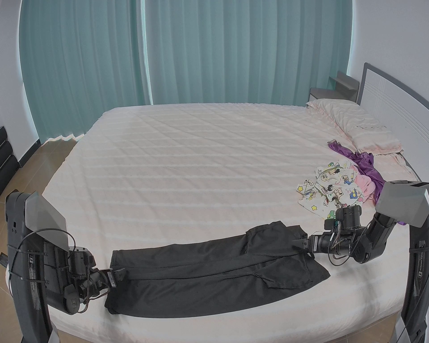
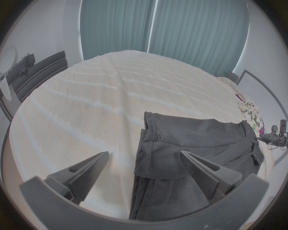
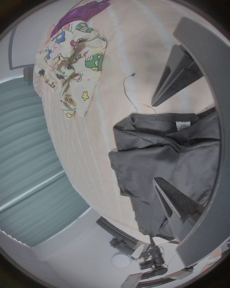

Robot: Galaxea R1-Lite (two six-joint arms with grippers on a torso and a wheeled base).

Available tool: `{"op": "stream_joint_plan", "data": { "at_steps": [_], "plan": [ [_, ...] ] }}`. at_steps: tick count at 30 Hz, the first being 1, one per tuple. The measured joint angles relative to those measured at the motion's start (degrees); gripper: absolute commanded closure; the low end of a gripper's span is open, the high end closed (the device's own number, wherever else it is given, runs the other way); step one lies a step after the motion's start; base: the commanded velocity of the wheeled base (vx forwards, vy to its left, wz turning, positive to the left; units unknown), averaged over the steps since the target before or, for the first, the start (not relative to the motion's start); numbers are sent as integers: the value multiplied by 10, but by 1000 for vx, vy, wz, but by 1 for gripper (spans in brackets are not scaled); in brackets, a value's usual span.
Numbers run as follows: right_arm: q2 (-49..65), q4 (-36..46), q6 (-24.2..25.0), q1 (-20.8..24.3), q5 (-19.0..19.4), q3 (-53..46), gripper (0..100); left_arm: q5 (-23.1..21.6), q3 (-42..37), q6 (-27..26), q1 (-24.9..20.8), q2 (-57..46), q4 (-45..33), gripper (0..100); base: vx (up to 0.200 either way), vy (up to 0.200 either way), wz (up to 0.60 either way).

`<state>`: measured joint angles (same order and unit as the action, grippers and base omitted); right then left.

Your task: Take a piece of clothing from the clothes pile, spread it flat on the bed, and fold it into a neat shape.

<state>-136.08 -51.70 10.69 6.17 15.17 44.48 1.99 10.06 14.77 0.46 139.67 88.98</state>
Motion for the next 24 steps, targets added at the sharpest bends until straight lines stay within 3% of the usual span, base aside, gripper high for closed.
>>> {"op": "stream_joint_plan", "data": {
  "at_steps": [5,12,19,24],
  "plan": [
    [20,-2,64,-1,8,3,0,-8,-9,2,12,-33,0,0,0,0,0],
    [24,-4,190,13,38,38,0,-49,-33,30,34,-117,0,0,0,0,0],
    [-4,-6,216,23,45,81,0,-72,-60,207,32,-149,0,0,0,0,0],
    [-31,-14,219,24,71,108,0,-134,-80,284,24,-143,0,0,0,0,0]
  ]
}}
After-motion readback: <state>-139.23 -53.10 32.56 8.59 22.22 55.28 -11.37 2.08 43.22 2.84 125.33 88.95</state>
